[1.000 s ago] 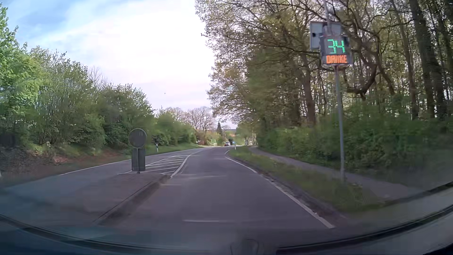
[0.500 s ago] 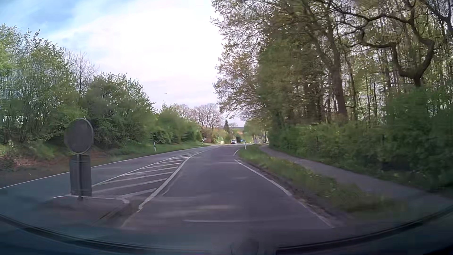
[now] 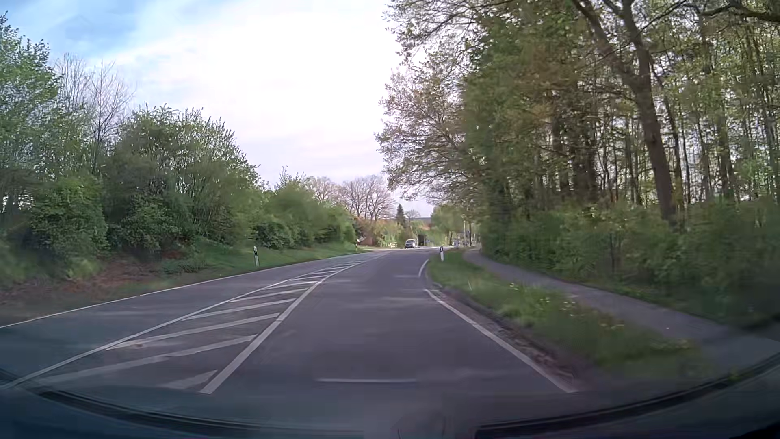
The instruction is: Follow the waypoints while adhering to traffic rules and regulations
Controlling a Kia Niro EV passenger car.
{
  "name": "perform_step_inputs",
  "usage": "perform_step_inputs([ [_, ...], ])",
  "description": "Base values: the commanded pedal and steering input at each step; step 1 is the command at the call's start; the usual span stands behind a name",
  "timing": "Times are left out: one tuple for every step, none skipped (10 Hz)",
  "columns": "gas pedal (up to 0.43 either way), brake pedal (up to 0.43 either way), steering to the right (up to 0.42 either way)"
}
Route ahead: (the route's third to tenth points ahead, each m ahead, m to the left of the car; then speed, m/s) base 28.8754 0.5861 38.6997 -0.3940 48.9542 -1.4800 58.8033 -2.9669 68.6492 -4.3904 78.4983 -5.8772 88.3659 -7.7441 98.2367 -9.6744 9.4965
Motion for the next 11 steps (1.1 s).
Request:
perform_step_inputs([
  [0.028, 0.0, -0.027],
  [0.028, 0.0, -0.025],
  [0.028, 0.0, -0.023],
  [0.028, 0.0, -0.02],
  [0.039, 0.0, -0.015],
  [0.047, 0.0, -0.009],
  [0.047, 0.0, -0.002],
  [0.047, 0.0, 0.002],
  [0.059, 0.0, 0.005],
  [0.059, 0.0, 0.007],
  [0.059, 0.0, 0.013],
])
